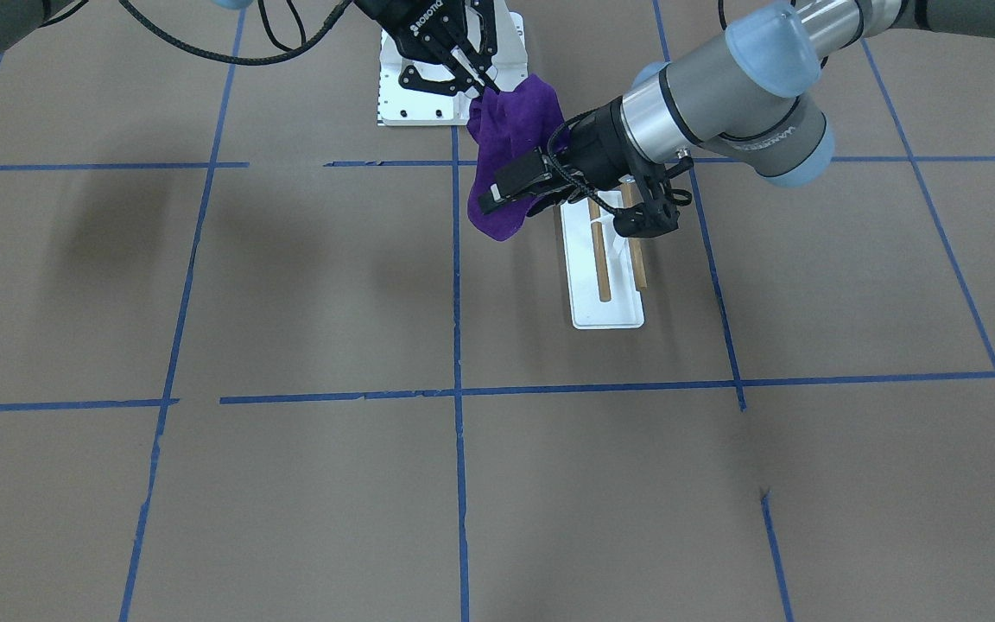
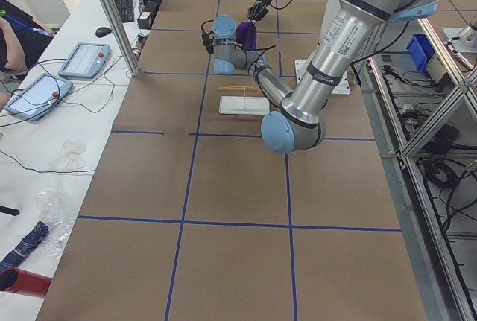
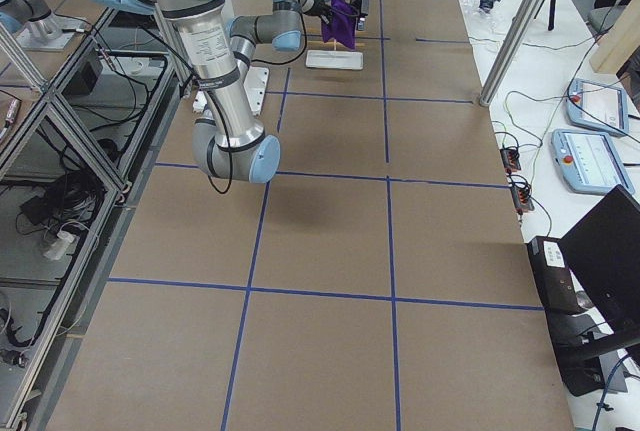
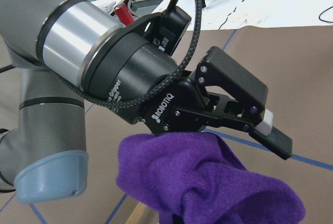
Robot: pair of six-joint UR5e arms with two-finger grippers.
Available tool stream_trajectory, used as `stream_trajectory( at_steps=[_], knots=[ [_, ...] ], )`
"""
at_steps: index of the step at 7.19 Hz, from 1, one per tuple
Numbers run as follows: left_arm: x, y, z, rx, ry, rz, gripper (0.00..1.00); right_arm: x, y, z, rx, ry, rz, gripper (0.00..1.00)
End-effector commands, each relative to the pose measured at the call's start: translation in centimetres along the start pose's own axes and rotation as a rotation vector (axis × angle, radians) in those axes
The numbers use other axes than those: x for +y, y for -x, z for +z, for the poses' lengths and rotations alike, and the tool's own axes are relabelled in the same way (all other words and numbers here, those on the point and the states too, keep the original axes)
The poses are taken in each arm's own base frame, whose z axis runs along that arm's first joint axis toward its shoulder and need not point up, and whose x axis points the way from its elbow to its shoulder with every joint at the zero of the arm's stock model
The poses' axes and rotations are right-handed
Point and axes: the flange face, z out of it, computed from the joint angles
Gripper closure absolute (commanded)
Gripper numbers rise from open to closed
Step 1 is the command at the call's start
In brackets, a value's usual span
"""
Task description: Hang towel on rack
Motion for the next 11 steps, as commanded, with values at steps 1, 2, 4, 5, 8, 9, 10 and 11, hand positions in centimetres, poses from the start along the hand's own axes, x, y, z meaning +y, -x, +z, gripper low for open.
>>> stream_trajectory(
  at_steps=[1,2,4,5,8,9,10,11],
  knots=[
    [0.3,-0.1,-0.3,0.004,0.003,0.008,0.93,-0.1,0.2,-0.1,-0.005,-0.002,-0.001,1.00],
    [0.3,-0.1,-0.4,0.005,0.004,0.010,1.00,-0.1,0.2,-0.1,-0.005,-0.002,-0.001,1.00],
    [0.1,-0.1,-0.6,0.006,-0.001,0.004,1.00,0.0,0.1,-0.1,-0.011,-0.004,-0.002,1.00],
    [0.0,-0.2,-0.7,0.007,-0.002,0.004,1.00,0.1,-0.1,-0.1,-0.012,-0.005,-0.002,1.00],
    [-0.6,-0.6,-1.6,0.016,-0.018,0.005,1.00,0.8,0.5,0.0,-0.023,0.012,0.014,0.00],
    [-0.9,-0.7,-2.0,0.017,-0.026,0.004,1.00,1.0,0.0,-0.1,-0.013,0.018,0.011,0.00],
    [-1.5,-1.1,-2.8,0.024,-0.037,0.007,1.00,1.7,-1.0,-1.0,-0.002,0.032,0.005,0.00],
    [-1.6,-1.5,-3.6,0.033,-0.046,0.011,1.00,3.4,-2.4,-3.1,-0.002,0.066,-0.001,0.00]
  ],
)
